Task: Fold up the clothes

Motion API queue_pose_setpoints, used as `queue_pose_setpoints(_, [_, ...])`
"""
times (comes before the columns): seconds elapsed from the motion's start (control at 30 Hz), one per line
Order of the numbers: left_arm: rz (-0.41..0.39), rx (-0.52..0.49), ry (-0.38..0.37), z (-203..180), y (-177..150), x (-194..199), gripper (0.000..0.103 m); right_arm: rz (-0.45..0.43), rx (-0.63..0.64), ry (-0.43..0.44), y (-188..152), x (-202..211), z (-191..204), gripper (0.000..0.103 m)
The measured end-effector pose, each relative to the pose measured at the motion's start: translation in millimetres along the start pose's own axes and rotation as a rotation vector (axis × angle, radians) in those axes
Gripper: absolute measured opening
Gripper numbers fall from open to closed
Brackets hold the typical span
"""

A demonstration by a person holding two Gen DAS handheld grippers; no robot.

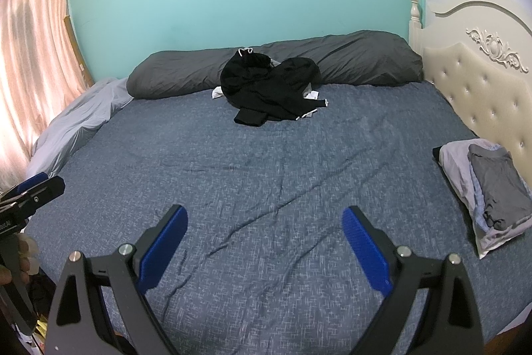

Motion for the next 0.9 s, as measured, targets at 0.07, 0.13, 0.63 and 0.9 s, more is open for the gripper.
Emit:
queue_pose_setpoints(0.07, [-0.002,0.002,-0.001,0.0,0.1,0.3,0.103,0.000,-0.001,-0.001,0.0,0.1,-0.4,0.095])
queue_pose_setpoints(0.13, [-0.004,0.003,-0.002,0.4,1.0,0.5,0.103,-0.001,-0.001,-0.001,0.2,0.3,-0.5,0.095])
queue_pose_setpoints(0.63, [0.000,0.002,-0.007,-0.4,1.4,-0.5,0.103,-0.002,0.007,0.004,2.4,0.2,-0.2,0.095])
queue_pose_setpoints(0.9, [0.006,0.003,-0.010,-1.1,0.8,-3.8,0.103,0.003,0.010,0.004,2.7,-2.5,0.2,0.095])
Point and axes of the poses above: each gripper's, at about its wrist camera, not at the fingertips, and x roughly against the way its jaws point, z to its left, y to its top, the point moved 6 cm from there along -x, roughly the way its jaws point, and after that the axes turned 14 degrees about -x, right-handed, at the moved point
